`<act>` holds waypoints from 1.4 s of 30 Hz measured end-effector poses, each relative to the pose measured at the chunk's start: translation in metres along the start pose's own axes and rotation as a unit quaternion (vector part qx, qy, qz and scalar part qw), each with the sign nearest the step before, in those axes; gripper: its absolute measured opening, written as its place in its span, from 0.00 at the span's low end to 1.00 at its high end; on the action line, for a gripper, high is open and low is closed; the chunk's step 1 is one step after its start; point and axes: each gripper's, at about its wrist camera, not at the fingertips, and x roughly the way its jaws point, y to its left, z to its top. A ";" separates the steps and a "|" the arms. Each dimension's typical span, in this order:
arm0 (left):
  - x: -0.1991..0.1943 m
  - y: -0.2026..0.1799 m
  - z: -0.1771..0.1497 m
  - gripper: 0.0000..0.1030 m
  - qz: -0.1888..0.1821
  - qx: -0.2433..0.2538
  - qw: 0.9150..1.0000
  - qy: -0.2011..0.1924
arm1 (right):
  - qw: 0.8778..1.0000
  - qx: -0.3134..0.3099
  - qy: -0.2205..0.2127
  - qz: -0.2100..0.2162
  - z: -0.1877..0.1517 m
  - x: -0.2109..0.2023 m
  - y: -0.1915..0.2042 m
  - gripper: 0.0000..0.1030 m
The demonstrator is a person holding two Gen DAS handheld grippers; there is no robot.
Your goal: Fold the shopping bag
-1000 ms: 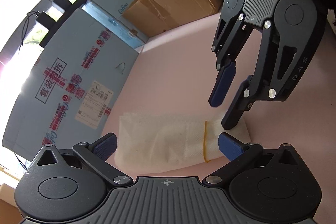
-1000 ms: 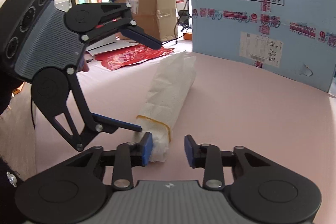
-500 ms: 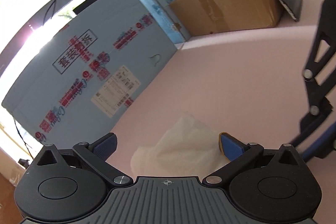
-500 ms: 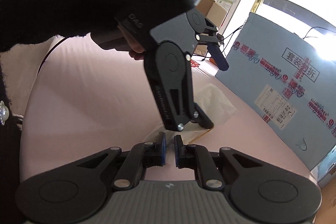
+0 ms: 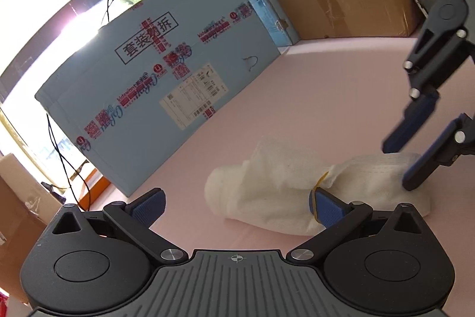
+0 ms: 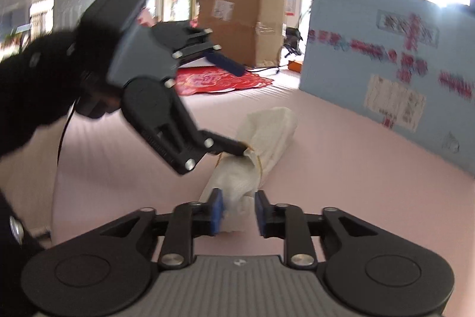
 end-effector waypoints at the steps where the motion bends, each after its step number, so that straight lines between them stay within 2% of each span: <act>1: -0.001 -0.002 -0.001 1.00 0.003 -0.004 1.000 -0.003 | 0.999 0.039 0.007 0.003 0.001 0.004 -0.008 0.51; 4: -0.005 -0.005 -0.006 1.00 0.007 -0.025 1.000 -0.006 | 0.996 0.079 0.025 0.026 0.001 0.015 -0.015 0.46; 5: -0.007 -0.006 -0.008 1.00 0.011 -0.028 1.000 -0.004 | 0.995 0.086 0.029 0.036 0.001 0.018 -0.016 0.37; 6: -0.009 -0.006 -0.010 1.00 0.014 -0.029 0.999 -0.002 | 0.995 0.089 0.031 0.043 0.000 0.020 -0.016 0.32; 12: -0.014 0.000 -0.028 1.00 0.031 -0.034 0.999 0.025 | 0.992 0.111 0.037 0.056 -0.001 0.020 -0.027 0.27; 16: -0.018 0.012 -0.018 1.00 -0.009 -0.065 0.998 -0.016 | 0.991 0.115 0.040 0.052 0.005 0.017 -0.040 0.25; 19: -0.017 0.022 -0.017 1.00 -0.045 -0.106 0.992 -0.044 | 0.991 0.122 0.041 0.034 0.006 0.014 -0.055 0.25; 21: -0.013 0.031 -0.018 1.00 -0.065 -0.144 0.986 -0.058 | 0.990 0.130 0.042 0.025 0.005 0.010 -0.065 0.26; 25: -0.007 0.041 -0.013 1.00 -0.069 -0.210 0.972 -0.085 | 0.990 0.131 0.042 0.006 0.008 0.011 -0.077 0.32; 28: 0.003 0.051 -0.009 1.00 -0.065 -0.268 0.956 -0.104 | 0.990 0.135 0.037 -0.009 0.008 0.011 -0.082 0.35; 32: 0.020 0.059 -0.002 1.00 -0.025 -0.321 0.942 -0.090 | 0.988 0.147 0.033 -0.016 0.006 0.009 -0.084 0.43; 34: 0.024 0.064 -0.001 1.00 -0.013 -0.342 0.935 -0.091 | 0.988 0.152 0.028 -0.016 0.004 0.004 -0.085 0.52; 38: 0.036 0.080 -0.004 1.00 -0.007 -0.414 0.904 -0.102 | 0.988 0.154 0.020 -0.013 0.007 -0.002 -0.083 0.62; 42: 0.050 0.086 -0.018 1.00 -0.013 -0.465 0.880 -0.094 | 0.989 0.147 0.019 -0.008 0.006 -0.007 -0.077 0.71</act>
